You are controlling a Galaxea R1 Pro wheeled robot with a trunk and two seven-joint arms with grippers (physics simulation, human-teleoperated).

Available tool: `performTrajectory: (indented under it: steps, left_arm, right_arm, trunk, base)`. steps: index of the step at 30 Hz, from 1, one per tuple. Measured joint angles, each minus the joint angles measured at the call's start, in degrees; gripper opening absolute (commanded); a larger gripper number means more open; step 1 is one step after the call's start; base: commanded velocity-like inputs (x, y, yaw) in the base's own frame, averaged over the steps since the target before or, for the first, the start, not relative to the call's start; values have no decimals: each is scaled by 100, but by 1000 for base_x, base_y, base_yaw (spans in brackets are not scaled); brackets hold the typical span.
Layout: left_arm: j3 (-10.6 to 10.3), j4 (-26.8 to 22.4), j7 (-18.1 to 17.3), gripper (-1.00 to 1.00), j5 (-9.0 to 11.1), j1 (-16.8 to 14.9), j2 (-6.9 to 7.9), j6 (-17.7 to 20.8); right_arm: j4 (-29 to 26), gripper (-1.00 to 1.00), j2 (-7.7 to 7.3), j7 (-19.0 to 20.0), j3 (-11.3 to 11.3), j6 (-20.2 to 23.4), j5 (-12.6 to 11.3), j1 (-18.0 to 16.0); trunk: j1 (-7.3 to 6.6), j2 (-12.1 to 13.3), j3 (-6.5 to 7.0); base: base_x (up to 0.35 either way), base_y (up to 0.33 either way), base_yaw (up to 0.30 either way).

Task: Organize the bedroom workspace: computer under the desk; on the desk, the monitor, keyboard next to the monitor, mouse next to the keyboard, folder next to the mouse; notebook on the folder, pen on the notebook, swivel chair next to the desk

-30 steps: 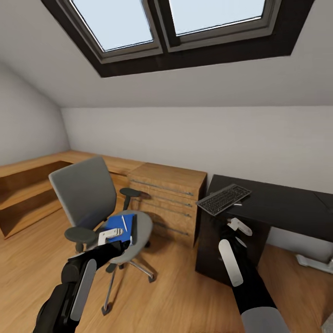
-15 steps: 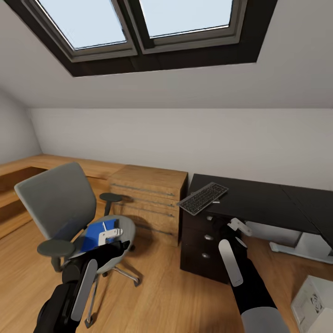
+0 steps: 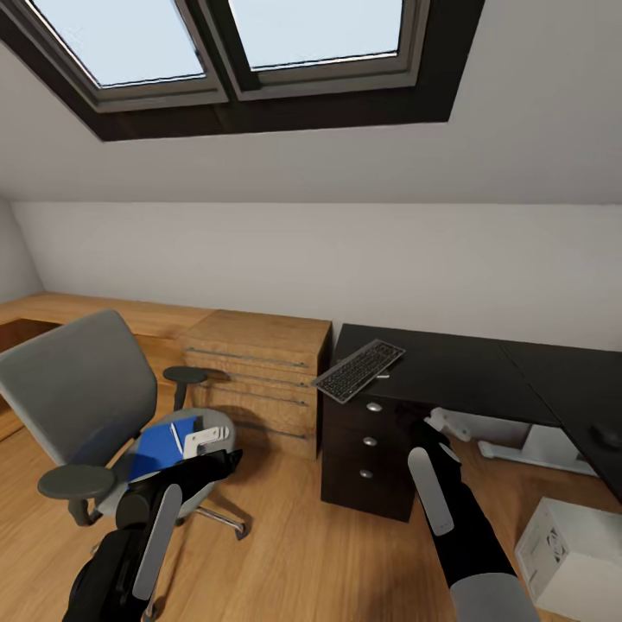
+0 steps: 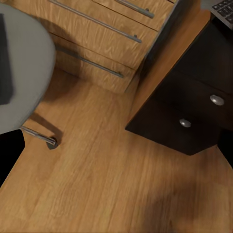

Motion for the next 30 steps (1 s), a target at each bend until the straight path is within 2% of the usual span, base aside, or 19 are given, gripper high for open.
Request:
performTrajectory:
  steps: [18, 30]
  left_arm:
    - [0, 0, -1, 100, -1, 0, 0, 0]
    - [-1, 2, -1, 100, -2, -1, 0, 0]
  right_arm:
    - [5, 100, -7, 8, 0, -7, 9, 0]
    - [3, 100, -8, 11, -1, -10, 11, 1]
  trunk:
    - [-395, 722, 320]
    - [-396, 724, 321]
  base:
    - [0, 0, -11]
    - [0, 0, -211]
